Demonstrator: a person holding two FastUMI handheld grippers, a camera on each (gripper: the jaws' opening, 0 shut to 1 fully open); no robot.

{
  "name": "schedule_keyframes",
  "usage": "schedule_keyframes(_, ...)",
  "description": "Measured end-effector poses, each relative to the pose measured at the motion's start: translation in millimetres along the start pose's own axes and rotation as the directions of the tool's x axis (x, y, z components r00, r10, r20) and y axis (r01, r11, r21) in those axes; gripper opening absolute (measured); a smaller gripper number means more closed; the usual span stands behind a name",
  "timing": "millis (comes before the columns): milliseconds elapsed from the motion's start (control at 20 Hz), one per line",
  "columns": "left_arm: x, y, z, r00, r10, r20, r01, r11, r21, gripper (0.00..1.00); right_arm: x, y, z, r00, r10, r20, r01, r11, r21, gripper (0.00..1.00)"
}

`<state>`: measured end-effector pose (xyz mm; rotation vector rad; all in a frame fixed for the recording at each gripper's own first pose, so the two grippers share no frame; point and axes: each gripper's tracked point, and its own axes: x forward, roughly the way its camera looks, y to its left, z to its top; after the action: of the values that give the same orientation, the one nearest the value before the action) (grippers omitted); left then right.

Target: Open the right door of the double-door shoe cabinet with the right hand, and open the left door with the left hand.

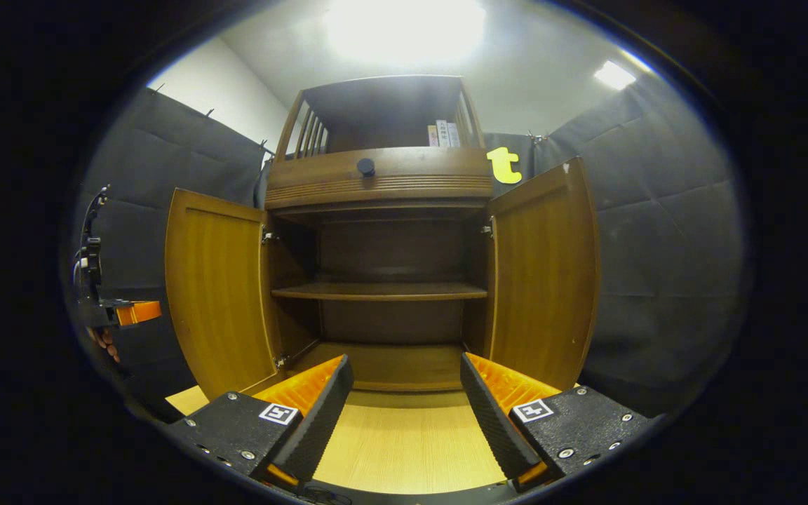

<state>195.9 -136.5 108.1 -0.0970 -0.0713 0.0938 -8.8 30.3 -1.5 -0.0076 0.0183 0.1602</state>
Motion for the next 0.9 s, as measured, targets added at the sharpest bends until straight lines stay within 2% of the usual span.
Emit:
schedule_keyframes(100,-19,-8,17,1.000,-0.010,0.025,0.010,1.000,0.004,0.09,-1,-13,10,1.000,-0.012,0.012,0.012,1.000,-0.006,0.95)
schedule_keyframes(250,-55,-45,40,0.998,-0.046,0.054,0.046,0.999,0.003,0.22,-14,-36,21,0.999,-0.024,0.022,0.024,1.000,-0.008,0.95)
schedule_keyframes(350,-77,-74,48,0.996,-0.063,0.066,0.061,0.998,0.028,0.22,-27,-51,26,0.999,-0.037,0.035,0.037,0.999,-0.001,0.95)
schedule_keyframes(500,-109,-108,50,0.993,-0.097,0.069,0.094,0.995,0.044,0.15,-45,-66,28,0.998,-0.055,0.044,0.055,0.998,-0.002,0.95)
schedule_keyframes(550,-118,-118,49,0.993,-0.101,0.065,0.098,0.994,0.049,0.08,-51,-69,26,0.998,-0.053,0.045,0.053,0.999,0.007,0.95)
schedule_keyframes(600,-125,-125,49,0.993,-0.102,0.063,0.098,0.994,0.055,0.09,-57,-70,25,0.998,-0.049,0.044,0.048,0.999,0.017,0.95)
schedule_keyframes(750,-149,-141,47,0.993,-0.092,0.071,0.085,0.992,0.092,0.22,-77,-72,16,0.999,-0.043,0.032,0.042,0.998,0.041,0.95)
schedule_keyframes(800,-154,-149,43,0.993,-0.096,0.069,0.088,0.990,0.108,0.22,-83,-70,13,0.999,-0.039,0.030,0.037,0.998,0.045,0.94)
schedule_keyframes(850,-159,-154,40,0.993,-0.098,0.065,0.090,0.989,0.116,0.15,-89,-70,9,0.999,-0.037,0.026,0.036,0.998,0.045,0.95)
schedule_keyframes(900,-162,-158,35,0.994,-0.095,0.056,0.088,0.989,0.117,0.15,-95,-70,5,0.999,-0.033,0.018,0.032,0.998,0.046,0.95)
